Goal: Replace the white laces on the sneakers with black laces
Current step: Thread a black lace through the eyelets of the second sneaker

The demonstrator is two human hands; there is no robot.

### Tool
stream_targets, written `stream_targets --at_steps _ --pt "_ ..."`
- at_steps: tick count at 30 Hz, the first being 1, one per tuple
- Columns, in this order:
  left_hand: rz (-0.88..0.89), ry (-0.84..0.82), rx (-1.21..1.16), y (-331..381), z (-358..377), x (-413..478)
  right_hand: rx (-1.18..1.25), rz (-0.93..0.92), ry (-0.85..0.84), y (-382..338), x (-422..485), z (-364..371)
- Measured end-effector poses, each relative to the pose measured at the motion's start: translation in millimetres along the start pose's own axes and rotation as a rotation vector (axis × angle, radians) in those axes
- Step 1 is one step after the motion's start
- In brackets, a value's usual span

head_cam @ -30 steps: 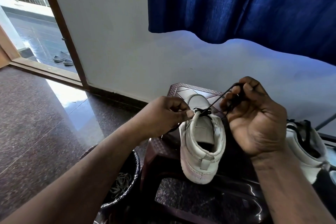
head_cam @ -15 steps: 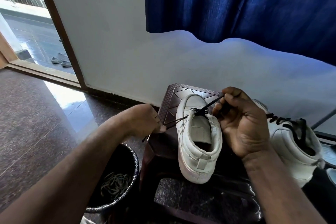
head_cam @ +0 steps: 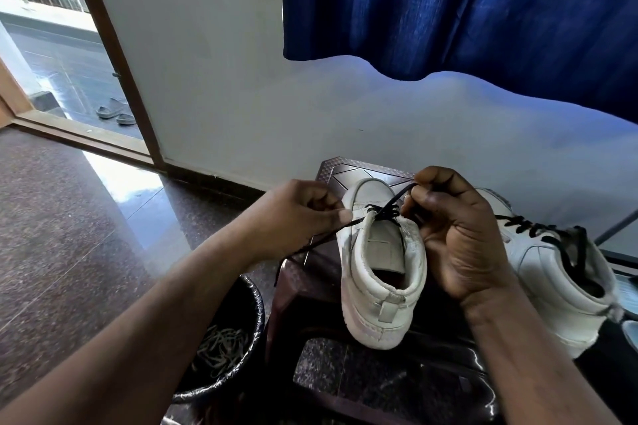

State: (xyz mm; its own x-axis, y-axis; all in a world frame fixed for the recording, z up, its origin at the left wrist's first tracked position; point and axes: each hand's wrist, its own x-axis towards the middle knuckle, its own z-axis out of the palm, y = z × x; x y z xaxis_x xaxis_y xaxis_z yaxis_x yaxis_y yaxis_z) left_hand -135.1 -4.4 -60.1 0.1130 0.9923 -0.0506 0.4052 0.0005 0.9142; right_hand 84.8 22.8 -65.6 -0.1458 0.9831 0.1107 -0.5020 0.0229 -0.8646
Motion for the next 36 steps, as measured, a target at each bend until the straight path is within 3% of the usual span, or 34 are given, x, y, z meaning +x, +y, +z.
stream_targets --at_steps 6,11,15,21,29,32,36 --pt "0.044 -0.020 -0.010 8.8 14.4 -1.1 -0.018 0.004 0.006 -1.4 -0.5 -1.1" --pt "-0.055 0.002 -0.002 0.4 12.9 2.5 -0.041 0.018 -0.011 -4.3 -3.8 0.7" --pt "-0.168 0.026 0.200 -2.8 8.5 3.9 -0.079 -0.011 -0.017 -3.6 -5.6 3.6" --pt "-0.170 0.024 0.125 -8.4 2.7 6.2 -0.084 -0.025 -0.016 -4.2 -4.7 3.2" --pt "-0.221 -0.075 0.209 -4.5 -3.0 0.3 -0.241 -0.046 -0.071 0.1 -3.2 -3.0" --pt "-0.201 -0.119 0.175 -2.4 -2.7 -1.8 -0.239 -0.045 -0.075 1.2 -4.1 -1.9" --pt "-0.160 -0.180 -0.076 -2.3 -2.9 -2.2 -0.246 -0.050 -0.092 -0.2 -4.5 -1.2"
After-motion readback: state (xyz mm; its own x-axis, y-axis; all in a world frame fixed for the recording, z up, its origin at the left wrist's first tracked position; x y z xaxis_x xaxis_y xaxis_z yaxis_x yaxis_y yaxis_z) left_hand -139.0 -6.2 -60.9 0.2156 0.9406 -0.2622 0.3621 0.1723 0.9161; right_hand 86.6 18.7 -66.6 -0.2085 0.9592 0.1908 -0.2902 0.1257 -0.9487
